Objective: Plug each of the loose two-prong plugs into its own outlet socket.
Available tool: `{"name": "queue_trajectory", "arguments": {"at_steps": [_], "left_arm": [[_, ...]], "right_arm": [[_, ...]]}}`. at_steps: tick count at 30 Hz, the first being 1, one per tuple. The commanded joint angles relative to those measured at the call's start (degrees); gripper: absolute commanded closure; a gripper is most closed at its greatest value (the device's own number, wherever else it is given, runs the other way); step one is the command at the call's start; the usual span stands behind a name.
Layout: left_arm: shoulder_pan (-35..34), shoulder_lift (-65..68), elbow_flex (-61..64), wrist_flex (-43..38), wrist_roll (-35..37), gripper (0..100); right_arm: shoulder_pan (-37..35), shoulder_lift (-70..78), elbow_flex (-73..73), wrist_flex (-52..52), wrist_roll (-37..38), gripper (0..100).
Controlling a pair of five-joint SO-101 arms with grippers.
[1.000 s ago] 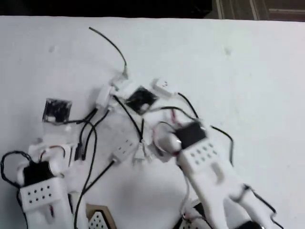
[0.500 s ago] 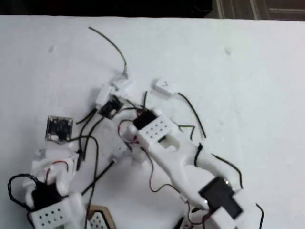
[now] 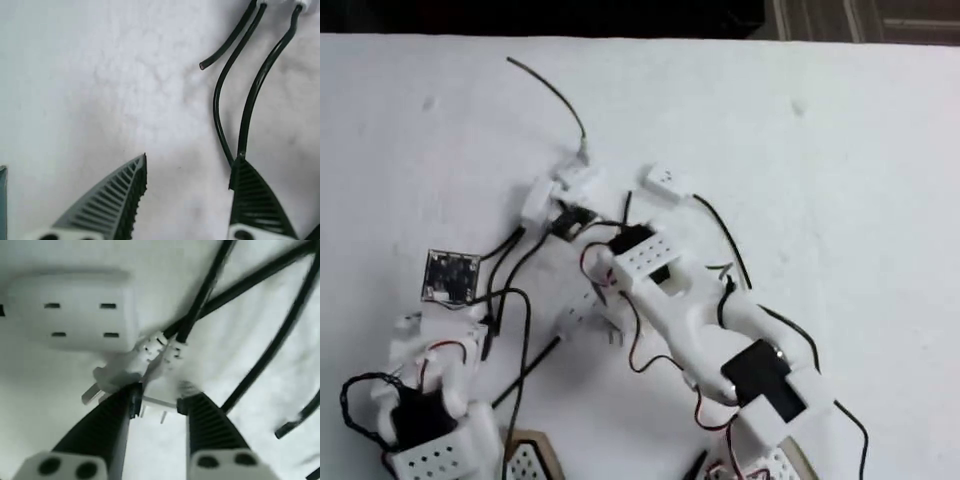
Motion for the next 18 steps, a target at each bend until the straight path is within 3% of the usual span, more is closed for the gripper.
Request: {"name": "queue_trajectory", "arguments": {"at_steps": [1,9,15,18], "left_arm": [[-0.48,-0.4,-0.09,0.26,-0.44,74],[-0.4,-0.4,-0.09,0.26,-0.44,74],[-0.4,-0.4,-0.09,0.26,-0.44,74],[-0.4,-0.4,-0.09,0.26,-0.44,74]], "right_arm": [[0.84,-0.48,-1.05,-0.75,-0.53,98.3],[4.79,-15.69,-0.88,9.98,-0.18,98.1],[17.1,-25.54,0.09,14.64,0.18,98.1],[23.34,-28.44,3.08,14.81,4.48,98.1]]}}
